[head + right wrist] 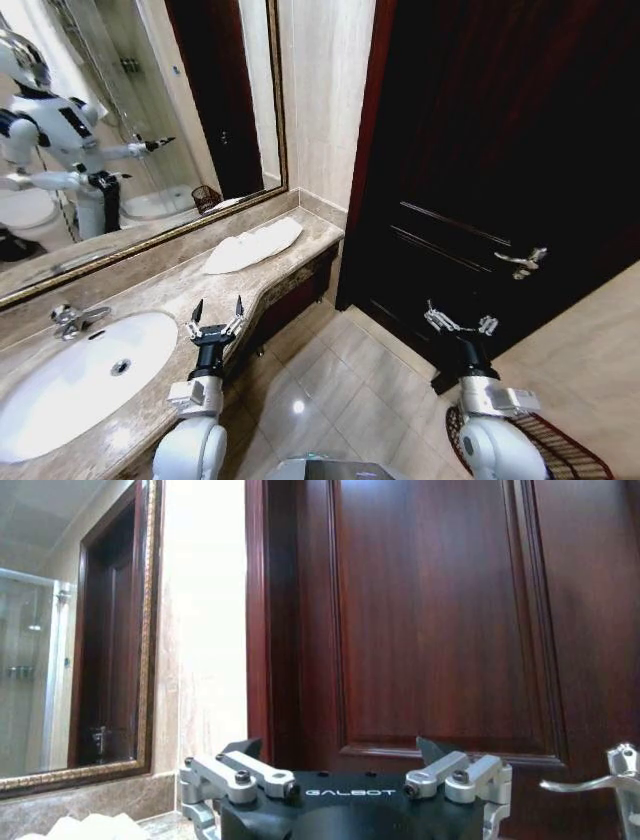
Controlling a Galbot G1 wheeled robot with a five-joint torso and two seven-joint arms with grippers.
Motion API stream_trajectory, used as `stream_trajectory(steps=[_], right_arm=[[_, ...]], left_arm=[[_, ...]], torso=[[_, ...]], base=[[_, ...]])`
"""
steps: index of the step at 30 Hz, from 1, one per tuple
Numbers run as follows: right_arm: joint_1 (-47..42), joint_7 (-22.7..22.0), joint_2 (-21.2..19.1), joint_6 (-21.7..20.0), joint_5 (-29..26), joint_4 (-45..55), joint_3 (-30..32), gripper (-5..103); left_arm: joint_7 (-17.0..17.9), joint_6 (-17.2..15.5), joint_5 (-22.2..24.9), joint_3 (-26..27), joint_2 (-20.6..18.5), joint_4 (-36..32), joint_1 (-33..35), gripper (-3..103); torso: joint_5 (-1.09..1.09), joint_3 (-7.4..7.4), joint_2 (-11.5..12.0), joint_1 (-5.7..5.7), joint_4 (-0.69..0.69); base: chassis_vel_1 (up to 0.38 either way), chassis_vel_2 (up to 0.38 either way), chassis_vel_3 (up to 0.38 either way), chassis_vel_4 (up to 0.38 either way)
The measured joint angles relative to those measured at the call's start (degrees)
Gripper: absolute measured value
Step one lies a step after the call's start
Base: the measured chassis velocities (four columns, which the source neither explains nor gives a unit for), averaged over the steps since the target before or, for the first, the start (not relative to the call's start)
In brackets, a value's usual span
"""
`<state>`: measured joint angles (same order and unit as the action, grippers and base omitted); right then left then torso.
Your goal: Discard the used towel into the hamper.
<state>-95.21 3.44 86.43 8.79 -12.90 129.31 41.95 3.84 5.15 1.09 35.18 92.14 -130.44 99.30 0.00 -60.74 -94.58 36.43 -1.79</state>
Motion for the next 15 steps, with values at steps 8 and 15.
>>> stream_trajectory(steps=[8, 15], right_arm=[[0.11, 0.27, 0.27, 0.85, 0.34, -1.07, 0.03, 100], [0.27, 0.29, 0.41, 1.38, 0.79, -1.54, -0.06, 100]], left_arm=[[-0.10, 0.24, -0.31, 0.05, 0.00, 0.85, -0.21, 92], [-0.53, 0.71, -0.21, 0.01, 0.00, 1.40, -0.38, 93]], torso=[[0.00, 0.01, -0.01, -0.03, -0.01], [0.00, 0.00, 0.00, 0.01, -0.02]], base=[[-0.030, 0.021, 0.022, -0.020], [-0.143, 0.140, 0.150, -0.143]])
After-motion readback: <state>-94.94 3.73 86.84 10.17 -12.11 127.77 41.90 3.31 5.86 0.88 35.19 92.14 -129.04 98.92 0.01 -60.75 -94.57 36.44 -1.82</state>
